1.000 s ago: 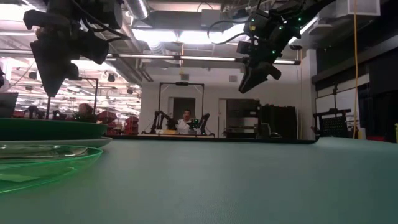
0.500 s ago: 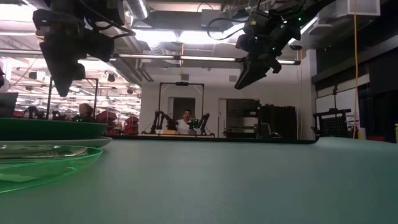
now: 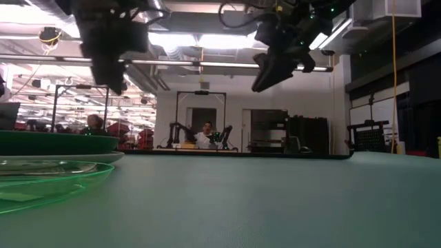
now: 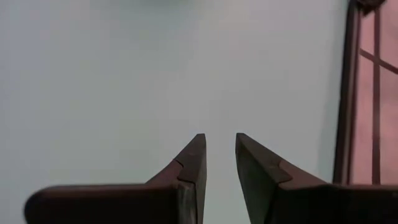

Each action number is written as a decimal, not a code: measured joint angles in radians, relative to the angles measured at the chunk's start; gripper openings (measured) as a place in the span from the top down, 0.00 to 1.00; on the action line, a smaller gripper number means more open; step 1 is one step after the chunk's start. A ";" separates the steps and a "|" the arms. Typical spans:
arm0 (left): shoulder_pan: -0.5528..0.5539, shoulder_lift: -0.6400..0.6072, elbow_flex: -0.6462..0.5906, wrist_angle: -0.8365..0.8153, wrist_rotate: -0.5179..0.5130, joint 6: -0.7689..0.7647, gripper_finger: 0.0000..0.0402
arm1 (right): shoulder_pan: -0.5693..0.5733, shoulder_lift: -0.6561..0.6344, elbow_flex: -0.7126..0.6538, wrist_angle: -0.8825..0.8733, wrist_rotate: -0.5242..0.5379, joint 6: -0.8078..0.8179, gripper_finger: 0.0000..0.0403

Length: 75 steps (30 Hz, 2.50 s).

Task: Stack plastic plates
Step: Stack the light green plate on top of the light pink plate

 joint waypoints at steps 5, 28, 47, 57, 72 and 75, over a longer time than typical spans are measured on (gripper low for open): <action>-0.018 0.000 0.000 0.196 0.000 -0.004 0.78 | 0.055 0.000 0.000 0.000 0.000 0.000 0.81; -0.348 0.340 0.000 0.747 -0.052 0.077 0.78 | 0.175 0.000 0.000 0.007 0.000 0.000 0.81; -0.485 0.506 0.235 0.391 -0.086 0.057 0.78 | 0.174 0.000 0.000 0.007 -0.001 0.000 0.81; -0.489 0.561 0.262 0.263 -0.173 0.109 0.78 | 0.174 0.000 0.000 0.007 -0.001 0.000 0.81; -0.495 0.635 0.261 0.174 -0.149 0.111 0.78 | 0.174 0.000 0.000 0.007 -0.001 0.000 0.81; -0.500 0.636 0.261 0.169 -0.138 0.111 0.78 | 0.174 0.000 0.000 0.007 -0.001 0.000 0.81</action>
